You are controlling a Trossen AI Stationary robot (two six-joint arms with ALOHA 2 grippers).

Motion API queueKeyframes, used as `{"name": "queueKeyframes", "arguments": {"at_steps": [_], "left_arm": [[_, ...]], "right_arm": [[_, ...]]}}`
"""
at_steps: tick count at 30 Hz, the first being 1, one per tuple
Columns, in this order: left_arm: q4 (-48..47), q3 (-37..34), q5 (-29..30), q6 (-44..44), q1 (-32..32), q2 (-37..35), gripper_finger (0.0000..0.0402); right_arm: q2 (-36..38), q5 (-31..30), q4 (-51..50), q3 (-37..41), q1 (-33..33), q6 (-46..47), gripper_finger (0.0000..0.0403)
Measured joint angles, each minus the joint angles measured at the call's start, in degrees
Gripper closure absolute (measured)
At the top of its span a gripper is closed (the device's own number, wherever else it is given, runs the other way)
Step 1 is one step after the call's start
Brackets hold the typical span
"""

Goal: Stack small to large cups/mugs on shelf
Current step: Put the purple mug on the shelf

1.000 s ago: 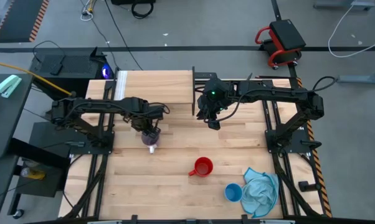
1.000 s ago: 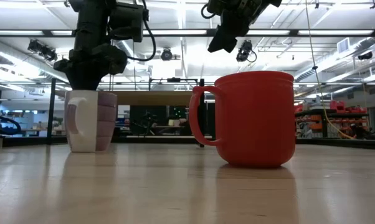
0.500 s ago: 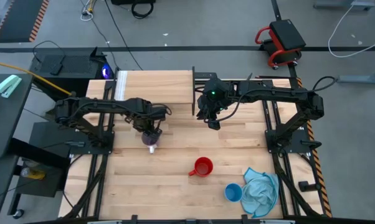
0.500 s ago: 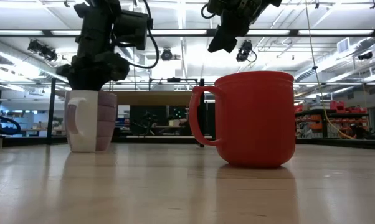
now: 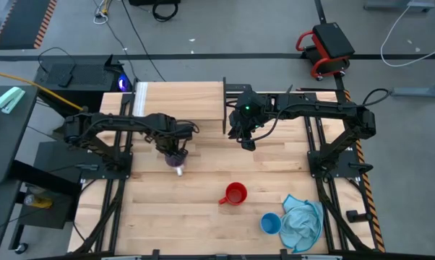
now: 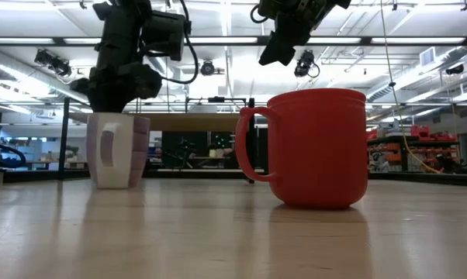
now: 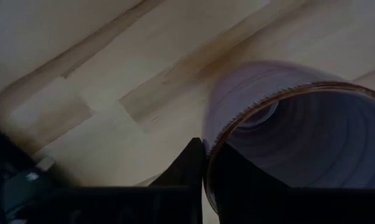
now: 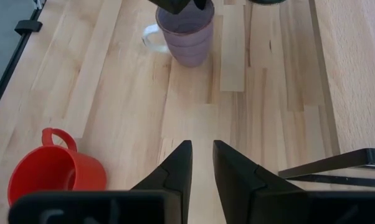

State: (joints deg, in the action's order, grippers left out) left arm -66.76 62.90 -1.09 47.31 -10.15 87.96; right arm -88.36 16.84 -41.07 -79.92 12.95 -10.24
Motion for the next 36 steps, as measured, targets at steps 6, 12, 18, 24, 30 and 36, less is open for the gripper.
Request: {"name": "queueKeyframes", "arguments": {"at_steps": [6, 12, 18, 24, 30, 36], "left_arm": [[-6.8, 7.2, -0.1, -1.5, 0.0, 0.0, 0.0382], [-17.9, 18.1, -0.2, -2.6, -0.3, 0.0, 0.0382], [-22.6, 29.8, 1.0, -6.4, -2.7, -0.6, 0.0382], [-22.9, 36.6, 3.0, -11.6, -9.2, -1.0, 0.0382], [-23.0, 36.7, 3.0, -18.3, -17.7, -0.9, 0.0382], [-23.3, 36.7, 3.7, -26.9, -26.4, -0.6, 0.0382]], "right_arm": [[0.0, 0.0, 0.0, 0.0, 0.0, 0.0, 0.033], [0.0, 0.0, -0.1, 0.0, 0.0, 0.1, 0.033], [0.0, 0.0, -0.6, 0.0, 0.0, 0.0, 0.033], [0.0, 1.5, -1.0, 0.0, 0.0, 0.0, 0.033], [0.0, 1.7, -1.1, 0.0, 0.0, 0.0, 0.033], [0.0, 1.7, -0.8, 0.0, 0.0, 1.5, 0.033]]}}
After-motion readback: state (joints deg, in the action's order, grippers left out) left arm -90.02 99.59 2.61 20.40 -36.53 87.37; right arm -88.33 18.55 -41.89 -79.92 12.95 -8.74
